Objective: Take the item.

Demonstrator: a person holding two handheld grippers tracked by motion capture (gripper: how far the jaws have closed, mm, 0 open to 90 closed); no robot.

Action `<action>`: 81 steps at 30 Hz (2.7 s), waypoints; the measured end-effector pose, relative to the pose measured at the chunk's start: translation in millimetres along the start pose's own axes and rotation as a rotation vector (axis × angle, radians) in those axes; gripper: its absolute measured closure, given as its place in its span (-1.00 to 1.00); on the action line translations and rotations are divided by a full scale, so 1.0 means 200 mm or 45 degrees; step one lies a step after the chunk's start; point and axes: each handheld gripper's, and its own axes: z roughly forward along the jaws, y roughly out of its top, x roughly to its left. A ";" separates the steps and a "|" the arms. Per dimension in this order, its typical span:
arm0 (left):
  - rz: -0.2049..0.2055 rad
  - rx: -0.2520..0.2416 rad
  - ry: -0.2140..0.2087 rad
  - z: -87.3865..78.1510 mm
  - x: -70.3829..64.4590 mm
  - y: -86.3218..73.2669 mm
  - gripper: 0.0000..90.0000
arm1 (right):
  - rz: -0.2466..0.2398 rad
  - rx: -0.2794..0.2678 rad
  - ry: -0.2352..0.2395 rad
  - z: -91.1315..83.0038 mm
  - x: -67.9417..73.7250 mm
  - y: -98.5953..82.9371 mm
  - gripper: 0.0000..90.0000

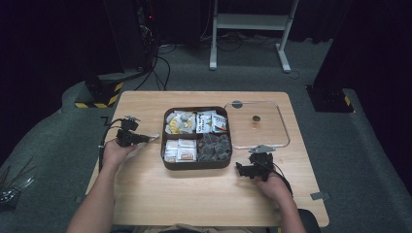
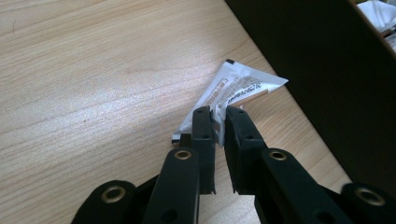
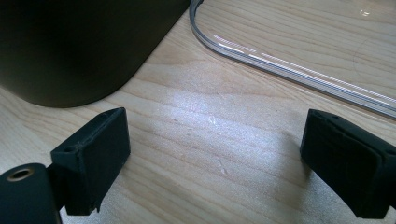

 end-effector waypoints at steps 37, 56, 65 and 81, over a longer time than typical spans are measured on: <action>0.000 -0.157 0.014 -0.12 -0.04 -0.02 0.00 | -0.004 -0.001 0.004 0.00 0.00 0.00 -0.82; -0.029 -0.232 0.058 -0.18 0.00 -0.13 -0.19 | -0.009 0.001 0.015 0.01 -0.01 0.01 -0.83; -0.057 -0.235 0.119 -0.19 0.09 -0.22 -0.26 | -0.015 0.004 0.016 0.01 -0.01 0.01 -0.83; -0.006 -0.242 0.170 -0.11 0.19 -0.33 -0.39 | -0.013 0.007 0.013 0.01 -0.01 0.02 -0.83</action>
